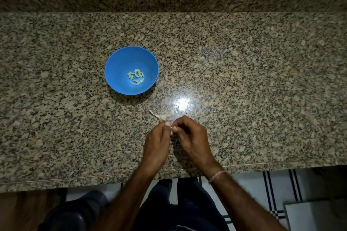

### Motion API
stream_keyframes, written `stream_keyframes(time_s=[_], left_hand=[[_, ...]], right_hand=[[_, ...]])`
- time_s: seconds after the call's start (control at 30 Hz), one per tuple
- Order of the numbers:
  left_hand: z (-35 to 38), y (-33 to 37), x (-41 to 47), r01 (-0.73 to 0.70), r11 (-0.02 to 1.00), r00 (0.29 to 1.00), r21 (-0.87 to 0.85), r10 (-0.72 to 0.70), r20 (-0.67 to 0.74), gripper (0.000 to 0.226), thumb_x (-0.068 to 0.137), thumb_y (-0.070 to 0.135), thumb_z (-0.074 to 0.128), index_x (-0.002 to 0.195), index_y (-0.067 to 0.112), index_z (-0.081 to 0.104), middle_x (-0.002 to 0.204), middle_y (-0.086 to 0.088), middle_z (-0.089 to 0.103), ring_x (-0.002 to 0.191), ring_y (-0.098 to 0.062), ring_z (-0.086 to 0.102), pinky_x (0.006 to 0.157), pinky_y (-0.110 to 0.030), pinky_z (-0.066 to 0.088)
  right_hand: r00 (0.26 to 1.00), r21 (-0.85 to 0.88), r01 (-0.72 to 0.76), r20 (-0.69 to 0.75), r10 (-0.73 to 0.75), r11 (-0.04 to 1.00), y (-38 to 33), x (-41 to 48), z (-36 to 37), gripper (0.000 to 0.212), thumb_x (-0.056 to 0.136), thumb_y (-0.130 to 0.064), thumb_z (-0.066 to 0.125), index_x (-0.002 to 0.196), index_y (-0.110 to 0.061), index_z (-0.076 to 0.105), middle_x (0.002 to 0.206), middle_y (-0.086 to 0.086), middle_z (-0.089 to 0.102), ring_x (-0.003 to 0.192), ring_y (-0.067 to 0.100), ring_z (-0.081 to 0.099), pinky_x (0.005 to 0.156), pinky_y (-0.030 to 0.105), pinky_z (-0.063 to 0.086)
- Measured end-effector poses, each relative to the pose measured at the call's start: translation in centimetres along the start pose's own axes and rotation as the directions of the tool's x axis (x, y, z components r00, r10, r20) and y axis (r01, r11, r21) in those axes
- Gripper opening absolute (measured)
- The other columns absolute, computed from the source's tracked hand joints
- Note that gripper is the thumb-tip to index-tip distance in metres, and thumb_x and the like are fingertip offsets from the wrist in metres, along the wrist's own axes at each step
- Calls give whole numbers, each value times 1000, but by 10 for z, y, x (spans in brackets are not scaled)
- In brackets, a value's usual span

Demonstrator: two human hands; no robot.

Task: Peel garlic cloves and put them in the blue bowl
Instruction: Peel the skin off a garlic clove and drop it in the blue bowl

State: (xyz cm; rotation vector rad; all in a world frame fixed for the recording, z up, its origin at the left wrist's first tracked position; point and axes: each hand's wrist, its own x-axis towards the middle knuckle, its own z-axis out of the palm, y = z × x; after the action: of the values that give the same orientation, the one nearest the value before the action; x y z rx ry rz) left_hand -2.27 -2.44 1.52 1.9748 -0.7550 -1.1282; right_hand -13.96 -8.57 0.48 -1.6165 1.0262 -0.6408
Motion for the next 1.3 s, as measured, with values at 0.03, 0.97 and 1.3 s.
stream_keyframes(time_s=[0.03,0.97,1.3], left_hand=[[0,1,1,5,1000,1000,4,-5,-8,34,111,32,39,104,20,70,91,5,72,87,-9,69,83,-47,56],[-2,9,0,76,927,993,-368,-37,112,30,111,20,45,90,13,66,64,18,63,61,6,57,59,-10,45],[0,7,3,211,764,977,-610,-169,126,12,105,19,57,104,12,67,106,-18,74,89,-15,65,60,-20,48]], right_hand=[[1000,17,-21,-2,21,1000,0,-1,1,8,100,-8,66,93,-11,70,82,-5,71,76,14,67,70,27,53],[992,108,-54,-107,65,993,-2,-1,1,6,96,-15,75,100,-11,75,93,-3,74,88,19,73,77,44,61],[983,35,21,-185,-14,999,-6,-1,4,4,94,-14,76,95,-10,76,90,-6,74,85,14,72,74,33,59]])
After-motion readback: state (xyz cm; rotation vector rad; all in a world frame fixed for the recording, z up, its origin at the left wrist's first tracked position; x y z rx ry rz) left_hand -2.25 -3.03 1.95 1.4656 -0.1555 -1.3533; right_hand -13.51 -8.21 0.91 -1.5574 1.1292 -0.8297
